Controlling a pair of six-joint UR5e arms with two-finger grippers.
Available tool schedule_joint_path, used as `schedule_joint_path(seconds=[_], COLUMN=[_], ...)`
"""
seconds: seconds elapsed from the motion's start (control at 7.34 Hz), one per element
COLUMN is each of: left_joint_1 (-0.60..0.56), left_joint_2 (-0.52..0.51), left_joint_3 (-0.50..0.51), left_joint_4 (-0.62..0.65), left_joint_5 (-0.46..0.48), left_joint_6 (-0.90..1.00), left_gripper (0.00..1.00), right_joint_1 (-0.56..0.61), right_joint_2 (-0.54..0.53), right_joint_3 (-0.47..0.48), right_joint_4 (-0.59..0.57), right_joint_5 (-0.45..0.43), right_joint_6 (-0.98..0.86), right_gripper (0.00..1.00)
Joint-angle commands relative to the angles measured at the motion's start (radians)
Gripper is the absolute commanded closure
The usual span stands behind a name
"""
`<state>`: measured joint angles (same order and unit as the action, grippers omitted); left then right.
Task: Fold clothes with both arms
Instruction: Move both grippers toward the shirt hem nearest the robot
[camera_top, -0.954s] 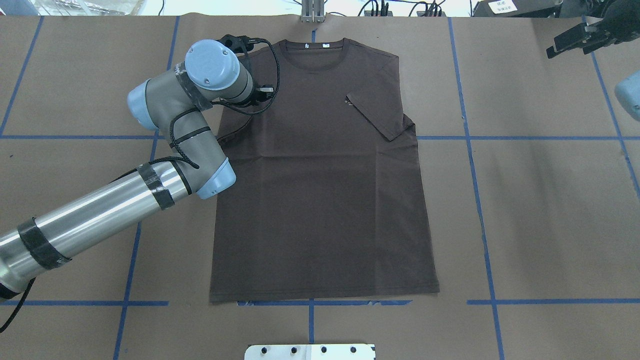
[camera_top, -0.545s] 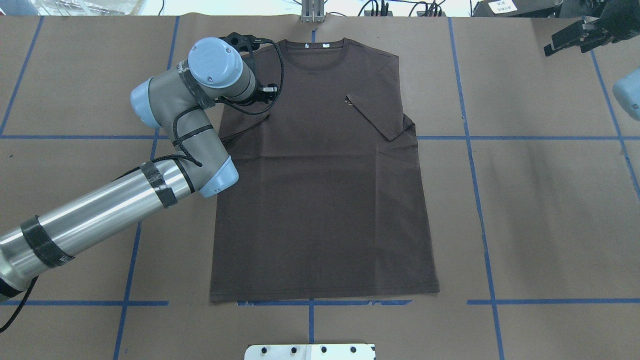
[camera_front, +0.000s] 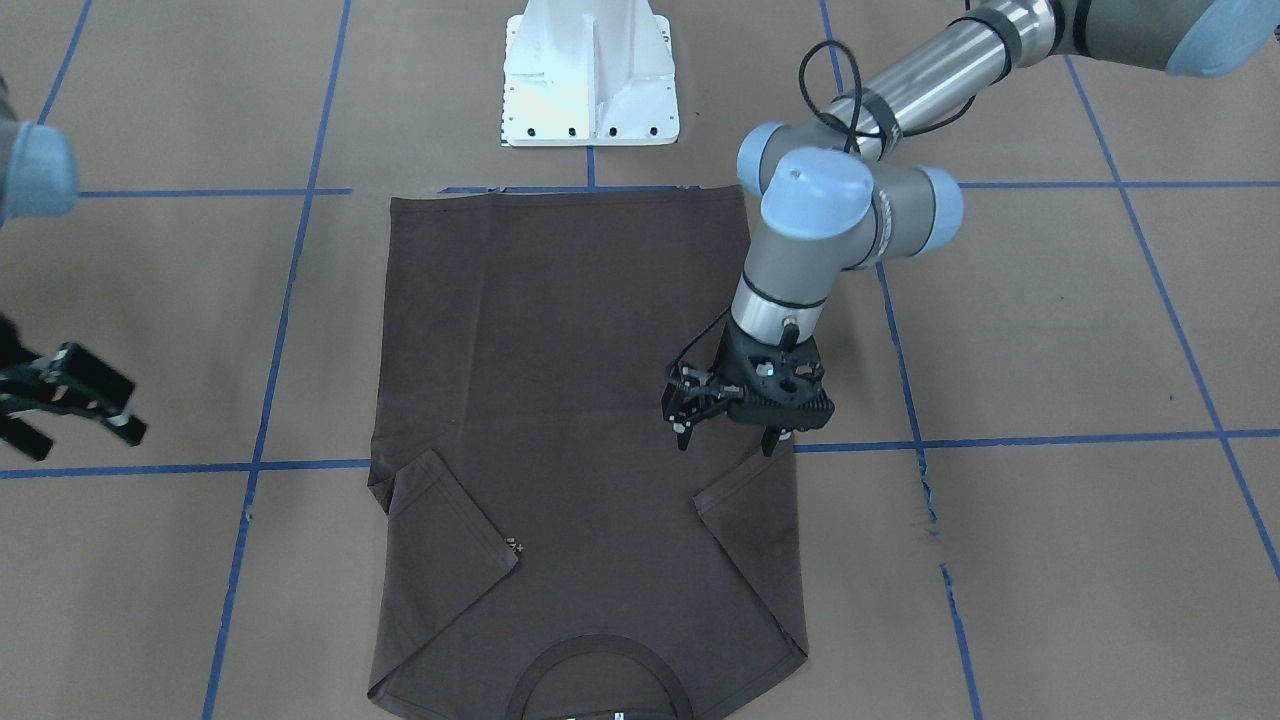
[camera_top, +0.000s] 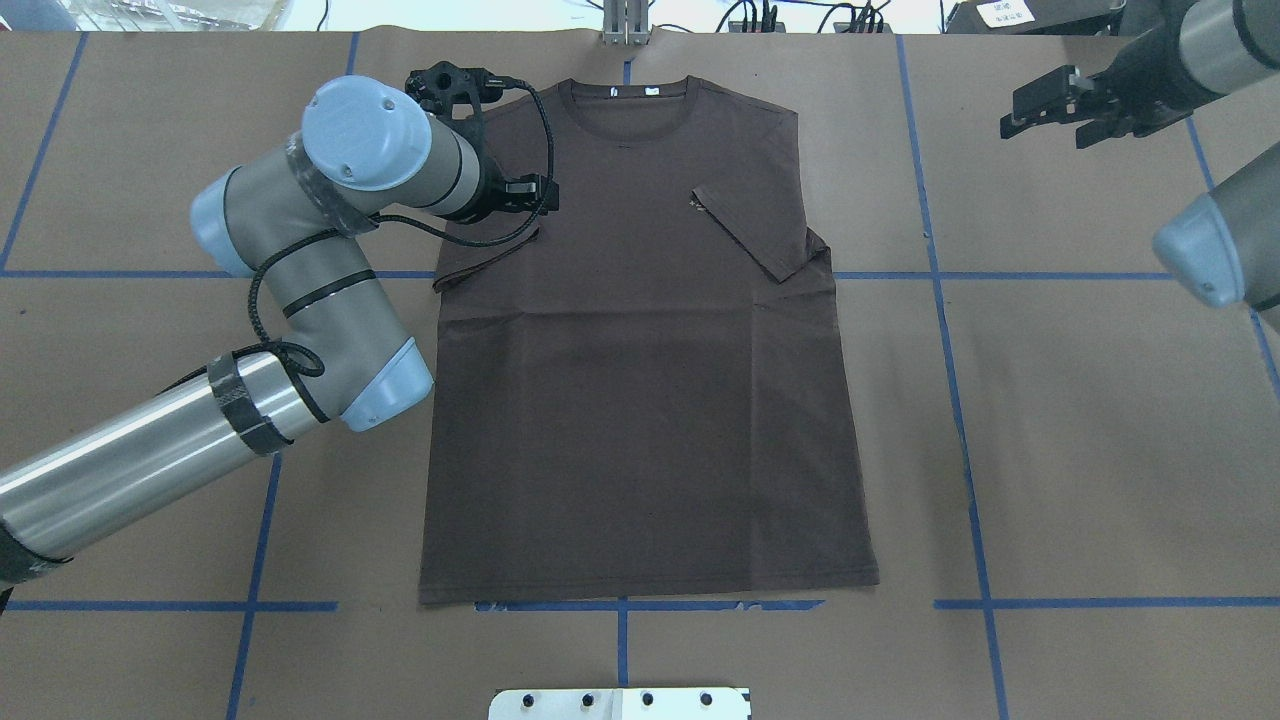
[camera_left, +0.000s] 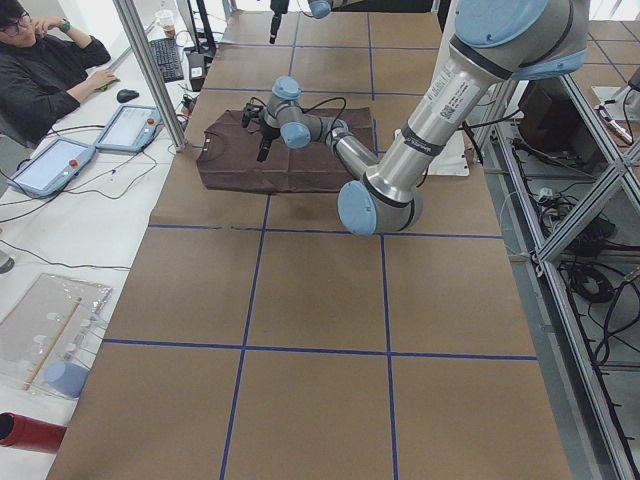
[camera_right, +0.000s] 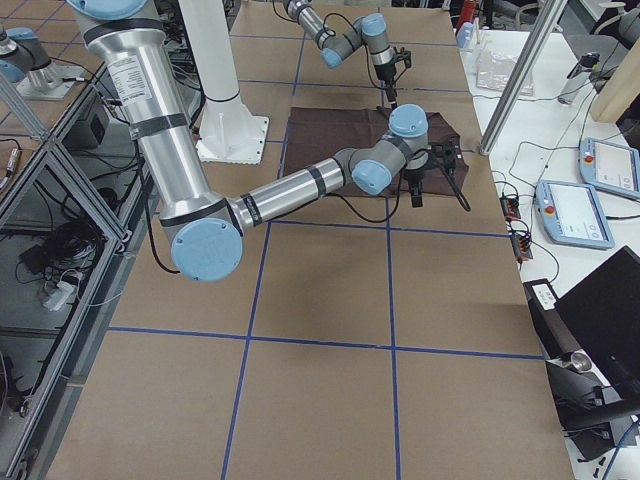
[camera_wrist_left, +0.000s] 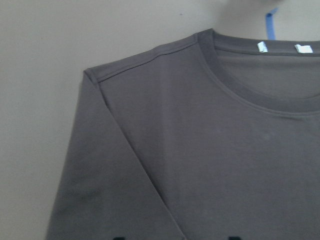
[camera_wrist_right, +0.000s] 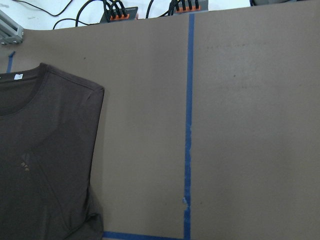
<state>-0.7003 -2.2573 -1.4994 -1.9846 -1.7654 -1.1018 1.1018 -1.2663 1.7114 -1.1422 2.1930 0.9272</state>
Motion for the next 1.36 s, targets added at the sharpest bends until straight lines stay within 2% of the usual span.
schedule_joint_path(seconds=[0.0, 0.14, 0.27, 0.41, 0.55, 0.68, 0.82, 1.09, 1.23], left_joint_1=[0.077, 0.137, 0.181, 0.237, 0.293, 0.362, 0.425, 0.498, 0.518], left_joint_2=[0.141, 0.235, 0.273, 0.301, 0.303, 0.341, 0.385, 0.471, 0.496], left_joint_3=[-0.267, -0.382, -0.453, -0.478, -0.481, -0.490, -0.521, -0.535, -0.535], left_joint_4=[0.061, 0.059, 0.059, 0.059, 0.059, 0.059, 0.061, 0.061, 0.063], left_joint_5=[-0.009, 0.001, 0.006, 0.053, 0.094, 0.148, 0.203, 0.269, 0.270], left_joint_6=[-0.021, -0.076, -0.157, -0.227, -0.328, -0.462, -0.536, -0.593, -0.596], left_gripper=[0.00, 0.00, 0.00, 0.00, 0.06, 0.26, 0.33, 0.34, 0.34], right_joint_1=[-0.201, -0.273, -0.349, -0.438, -0.532, -0.650, -0.728, -0.751, -0.751], right_joint_2=[-0.124, -0.209, -0.287, -0.351, -0.370, -0.370, -0.370, -0.370, -0.370], right_joint_3=[0.220, 0.325, 0.409, 0.466, 0.487, 0.499, 0.513, 0.521, 0.522], right_joint_4=[-0.004, -0.004, -0.004, -0.004, -0.004, -0.004, -0.004, -0.004, -0.004], right_joint_5=[-0.167, -0.197, -0.256, -0.338, -0.413, -0.535, -0.612, -0.627, -0.627], right_joint_6=[0.292, 0.408, 0.497, 0.601, 0.734, 0.831, 0.863, 0.871, 0.871], right_gripper=[0.00, 0.00, 0.02, 0.06, 0.14, 0.16, 0.16, 0.15, 0.15])
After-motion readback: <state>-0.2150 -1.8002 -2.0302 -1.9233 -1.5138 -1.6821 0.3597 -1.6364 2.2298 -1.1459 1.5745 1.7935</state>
